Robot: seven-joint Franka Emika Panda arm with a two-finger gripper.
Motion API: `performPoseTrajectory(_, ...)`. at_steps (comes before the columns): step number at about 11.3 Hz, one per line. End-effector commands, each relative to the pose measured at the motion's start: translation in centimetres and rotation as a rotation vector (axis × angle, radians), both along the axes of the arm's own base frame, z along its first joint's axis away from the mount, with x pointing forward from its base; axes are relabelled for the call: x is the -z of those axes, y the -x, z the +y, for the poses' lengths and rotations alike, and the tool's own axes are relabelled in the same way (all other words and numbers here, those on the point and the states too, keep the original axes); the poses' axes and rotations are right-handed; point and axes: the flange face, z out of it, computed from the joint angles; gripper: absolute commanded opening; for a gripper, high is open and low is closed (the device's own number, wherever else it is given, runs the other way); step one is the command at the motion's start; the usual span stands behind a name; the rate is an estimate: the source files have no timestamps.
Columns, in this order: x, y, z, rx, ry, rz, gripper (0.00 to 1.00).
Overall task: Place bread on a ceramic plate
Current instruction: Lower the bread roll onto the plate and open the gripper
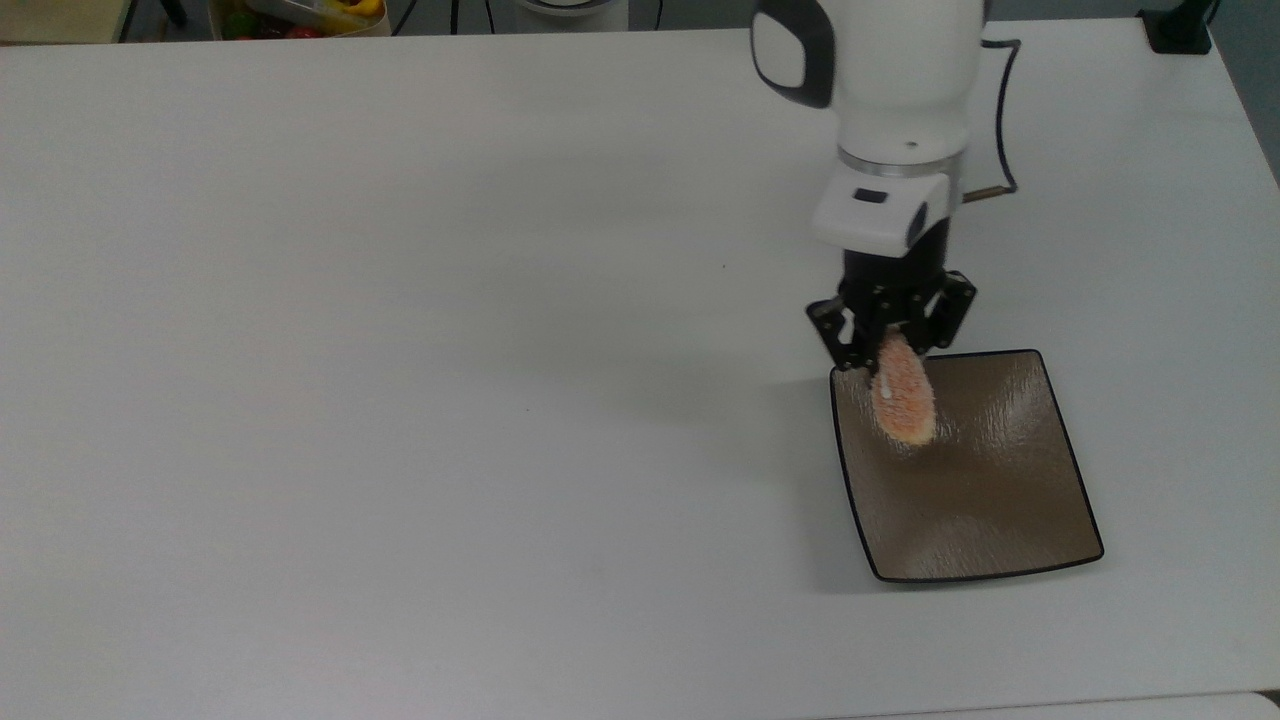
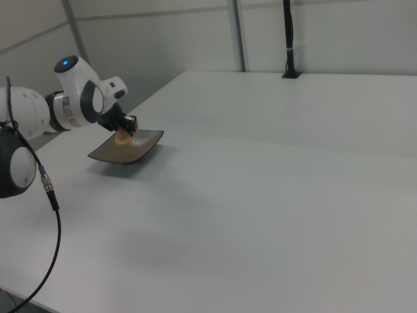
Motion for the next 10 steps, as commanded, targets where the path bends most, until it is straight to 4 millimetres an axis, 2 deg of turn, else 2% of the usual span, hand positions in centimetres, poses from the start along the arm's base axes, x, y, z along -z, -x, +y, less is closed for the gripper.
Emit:
performPoseTrajectory(1, 3.3, -1.2, 4.7, 0.013, -0.013, -0.12, 0.21)
performPoseTrajectory(4, 6.8, -2.2, 6.0, 0.011, -0.024, -0.203, 0.21)
performPoseTrajectory(6, 7.7, -2.1, 6.1, 0.008, -0.02, -0.195, 0.27)
performPoseTrajectory(7, 7.8, -2.0, 6.1, 0.007, -0.02, -0.192, 0.38)
performPoseTrajectory(8, 8.3, -1.8, 6.1, 0.005, -0.015, -0.181, 0.6)
performPoseTrajectory(9, 8.7, -1.7, 6.1, 0.009, -0.013, -0.174, 0.9)
performPoseTrajectory(10, 8.6, -1.8, 5.9, 0.009, -0.01, -0.173, 1.0)
